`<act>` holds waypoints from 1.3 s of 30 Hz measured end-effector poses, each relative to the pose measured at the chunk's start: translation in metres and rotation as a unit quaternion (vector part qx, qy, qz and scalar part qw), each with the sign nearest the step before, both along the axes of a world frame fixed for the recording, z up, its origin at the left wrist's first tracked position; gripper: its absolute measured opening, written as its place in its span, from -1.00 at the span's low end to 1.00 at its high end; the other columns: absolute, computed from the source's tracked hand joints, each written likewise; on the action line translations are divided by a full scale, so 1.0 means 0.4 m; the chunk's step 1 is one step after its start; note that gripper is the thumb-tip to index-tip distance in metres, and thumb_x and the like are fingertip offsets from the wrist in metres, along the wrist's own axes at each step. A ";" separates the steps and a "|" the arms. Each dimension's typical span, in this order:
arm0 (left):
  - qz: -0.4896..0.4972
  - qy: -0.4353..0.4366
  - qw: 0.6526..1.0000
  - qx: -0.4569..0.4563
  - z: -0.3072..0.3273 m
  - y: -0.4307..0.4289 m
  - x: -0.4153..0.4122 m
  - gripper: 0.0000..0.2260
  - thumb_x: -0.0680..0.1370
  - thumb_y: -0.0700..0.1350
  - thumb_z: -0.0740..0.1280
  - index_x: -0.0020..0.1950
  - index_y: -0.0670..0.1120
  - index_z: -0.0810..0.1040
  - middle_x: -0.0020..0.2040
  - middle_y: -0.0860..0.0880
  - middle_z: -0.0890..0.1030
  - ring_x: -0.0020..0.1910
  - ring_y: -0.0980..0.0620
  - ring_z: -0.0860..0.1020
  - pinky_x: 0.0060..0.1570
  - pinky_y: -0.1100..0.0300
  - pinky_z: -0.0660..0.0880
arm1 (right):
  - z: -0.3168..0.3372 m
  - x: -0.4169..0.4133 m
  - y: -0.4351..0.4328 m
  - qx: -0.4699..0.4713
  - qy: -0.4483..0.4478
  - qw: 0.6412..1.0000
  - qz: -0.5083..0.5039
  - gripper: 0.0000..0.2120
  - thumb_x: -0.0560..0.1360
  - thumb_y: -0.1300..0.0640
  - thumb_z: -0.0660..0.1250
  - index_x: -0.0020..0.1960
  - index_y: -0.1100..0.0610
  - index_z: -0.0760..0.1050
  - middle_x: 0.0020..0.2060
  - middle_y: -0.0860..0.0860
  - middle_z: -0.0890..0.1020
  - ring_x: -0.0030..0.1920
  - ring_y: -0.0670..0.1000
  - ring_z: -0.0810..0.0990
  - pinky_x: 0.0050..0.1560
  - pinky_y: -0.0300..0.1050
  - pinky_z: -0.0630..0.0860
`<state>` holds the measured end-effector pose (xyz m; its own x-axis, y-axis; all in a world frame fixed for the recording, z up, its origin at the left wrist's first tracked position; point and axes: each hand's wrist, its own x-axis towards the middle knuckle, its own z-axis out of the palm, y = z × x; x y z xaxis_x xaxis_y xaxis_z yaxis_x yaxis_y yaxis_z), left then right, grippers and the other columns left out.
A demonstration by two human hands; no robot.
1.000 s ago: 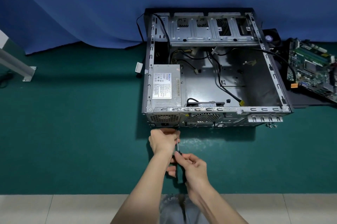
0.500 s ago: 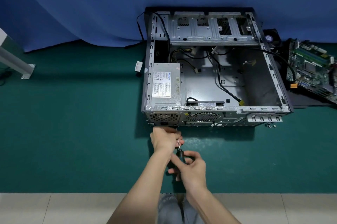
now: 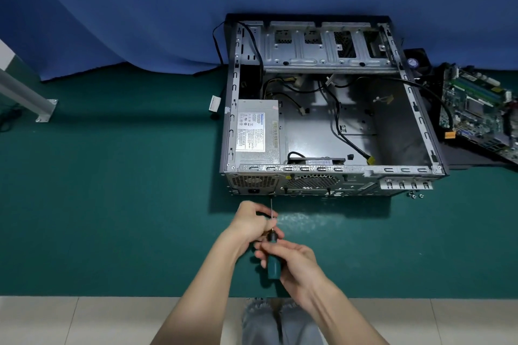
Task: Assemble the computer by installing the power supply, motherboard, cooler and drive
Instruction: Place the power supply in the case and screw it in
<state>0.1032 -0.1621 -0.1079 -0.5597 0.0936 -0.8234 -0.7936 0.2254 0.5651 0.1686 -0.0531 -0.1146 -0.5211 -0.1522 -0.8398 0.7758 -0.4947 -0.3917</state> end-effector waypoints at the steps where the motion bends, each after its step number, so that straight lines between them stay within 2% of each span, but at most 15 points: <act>1: -0.005 0.014 0.999 -0.032 -0.005 0.005 -0.005 -0.86 0.53 -0.36 0.29 0.08 -0.23 0.51 -0.34 -0.16 0.67 -0.54 -0.02 0.44 -0.54 0.25 0.31 | 0.006 -0.003 -0.004 -0.009 0.009 1.000 0.013 -0.82 0.37 0.53 0.38 -0.05 0.42 0.58 -0.19 0.27 0.65 -0.30 0.11 0.64 -0.34 -0.14 0.55; 3: -0.032 0.052 0.994 -0.094 -0.017 0.011 -0.016 -0.89 0.51 -0.35 0.30 0.00 -0.20 0.53 -0.39 -0.13 0.66 -0.58 0.01 0.46 -0.56 0.25 0.37 | 0.018 -0.007 -0.015 0.027 0.014 0.998 0.057 -0.78 0.34 0.52 0.42 -0.04 0.38 0.54 -0.21 0.24 0.61 -0.32 0.11 0.60 -0.31 -0.09 0.57; 5: -0.061 0.087 0.984 -0.144 -0.022 0.015 -0.015 -0.87 0.47 -0.34 0.32 -0.06 -0.15 0.54 -0.40 -0.09 0.66 -0.49 0.04 0.55 -0.35 0.17 0.57 | 0.025 -0.007 -0.026 0.103 -0.013 0.990 0.099 -0.71 0.37 0.44 0.46 -0.01 0.31 0.43 -0.19 0.26 0.58 -0.40 0.14 0.58 -0.33 0.00 0.61; 7: -0.074 0.101 0.978 -0.165 -0.024 0.015 -0.009 -0.87 0.47 -0.31 0.35 -0.05 -0.11 0.53 -0.38 -0.05 0.67 -0.41 0.07 0.59 -0.14 0.15 0.60 | 0.019 -0.004 -0.032 0.157 -0.028 0.982 0.105 -0.67 0.38 0.41 0.47 -0.05 0.25 0.34 -0.20 0.29 0.57 -0.45 0.14 0.56 -0.36 0.09 0.63; 12: -0.068 0.026 0.997 -0.034 -0.016 -0.013 -0.002 -0.71 0.43 -0.39 0.39 0.08 -0.14 0.48 -0.15 -0.21 0.69 -0.31 0.02 0.62 -0.27 0.20 0.55 | 0.016 0.018 -0.019 0.099 -0.019 0.995 0.008 -0.79 0.43 0.44 0.40 0.00 0.37 0.41 -0.34 0.27 0.61 -0.42 0.15 0.60 -0.40 -0.02 0.60; 16: -0.081 0.066 0.987 -0.124 -0.022 -0.005 0.008 -0.67 0.33 -0.41 0.38 -0.02 -0.08 0.51 -0.19 -0.14 0.68 -0.19 -0.07 0.67 -0.10 0.05 0.62 | 0.021 0.028 -0.008 0.068 -0.020 0.997 -0.004 -0.75 0.45 0.42 0.38 0.10 0.46 0.44 -0.21 0.28 0.68 -0.27 0.17 0.68 -0.25 0.03 0.65; 18: -0.108 0.085 0.976 -0.169 -0.019 0.007 0.007 -0.68 0.30 -0.36 0.39 -0.04 -0.05 0.51 -0.22 -0.09 0.64 -0.25 -0.04 0.62 -0.16 0.13 0.58 | 0.022 0.031 -0.016 0.132 -0.015 0.990 0.037 -0.68 0.39 0.43 0.45 0.07 0.36 0.41 -0.28 0.19 0.63 -0.33 0.14 0.65 -0.25 0.07 0.64; 21: -0.131 0.093 0.961 -0.225 -0.011 0.022 0.006 -0.70 0.27 -0.28 0.45 -0.06 -0.05 0.51 -0.13 -0.07 0.60 -0.15 -0.05 0.61 -0.15 0.15 0.55 | 0.009 0.036 -0.035 0.243 0.009 0.965 0.094 -0.73 0.40 0.42 0.46 -0.07 0.29 0.37 -0.27 0.18 0.49 -0.42 0.10 0.55 -0.29 0.10 0.62; 23: -0.128 0.085 0.961 -0.228 -0.010 0.018 0.007 -0.76 0.28 -0.24 0.51 -0.13 -0.06 0.56 -0.12 -0.03 0.63 -0.12 -0.01 0.61 -0.10 0.16 0.56 | 0.005 0.043 -0.037 0.213 0.008 0.975 0.066 -0.79 0.43 0.41 0.43 -0.06 0.32 0.40 -0.27 0.25 0.54 -0.42 0.12 0.55 -0.34 0.06 0.62; 27: -0.109 0.063 0.971 -0.204 -0.012 0.005 0.007 -0.82 0.28 -0.23 0.54 -0.23 -0.07 0.58 -0.19 -0.02 0.68 -0.16 0.03 0.64 -0.12 0.16 0.59 | 0.013 0.045 -0.040 0.001 -0.008 1.000 -0.001 -0.79 0.45 0.38 0.40 0.05 0.44 0.51 -0.16 0.30 0.66 -0.22 0.19 0.66 -0.30 -0.02 0.59; 31: -0.133 0.087 0.954 -0.253 0.013 0.019 0.015 -0.70 0.26 -0.11 0.62 -0.13 -0.07 0.58 -0.09 -0.02 0.63 -0.09 0.00 0.58 -0.10 0.19 0.51 | -0.002 0.044 -0.087 0.137 0.002 0.990 0.007 -0.78 0.45 0.41 0.38 -0.03 0.22 0.39 -0.29 0.07 0.50 -0.46 -0.02 0.51 -0.52 -0.19 0.34; 33: -0.198 0.122 0.920 -0.317 0.056 0.017 0.015 -0.64 0.31 0.06 0.58 -0.03 -0.07 0.57 -0.03 -0.04 0.60 0.01 -0.07 0.57 -0.07 0.14 0.46 | -0.012 0.046 -0.093 0.212 0.022 0.977 0.006 -0.75 0.50 0.37 0.35 0.01 0.20 0.29 -0.24 0.07 0.39 -0.57 -0.06 0.41 -0.57 -0.20 0.33; 35: -0.259 0.224 0.858 -0.383 0.114 0.011 0.004 -0.65 0.43 0.20 0.41 -0.04 -0.07 0.58 -0.08 -0.07 0.60 -0.02 -0.13 0.56 -0.14 0.11 0.38 | -0.026 0.050 -0.083 0.279 0.060 0.958 0.015 -0.77 0.52 0.30 0.35 -0.03 0.21 0.27 -0.28 0.09 0.41 -0.60 -0.05 0.41 -0.52 -0.14 0.38; 37: -0.245 0.428 0.780 -0.386 0.177 0.012 -0.008 -0.63 0.53 0.22 0.27 -0.18 -0.08 0.58 -0.32 -0.05 0.59 -0.27 -0.11 0.57 -0.30 0.13 0.40 | -0.024 0.058 -0.079 0.283 0.080 0.956 0.006 -0.79 0.53 0.26 0.35 -0.14 0.21 0.31 -0.38 0.13 0.49 -0.58 -0.01 0.45 -0.51 -0.16 0.35; 39: -0.134 0.644 0.655 -0.372 0.230 0.016 -0.032 -0.64 0.56 0.07 0.32 -0.38 -0.09 0.49 -0.52 0.01 0.43 -0.53 -0.01 0.40 -0.52 0.18 0.30 | -0.023 0.061 -0.081 0.229 0.063 0.971 -0.029 -0.81 0.54 0.25 0.35 -0.16 0.22 0.34 -0.43 0.15 0.56 -0.58 0.00 0.49 -0.58 -0.26 0.27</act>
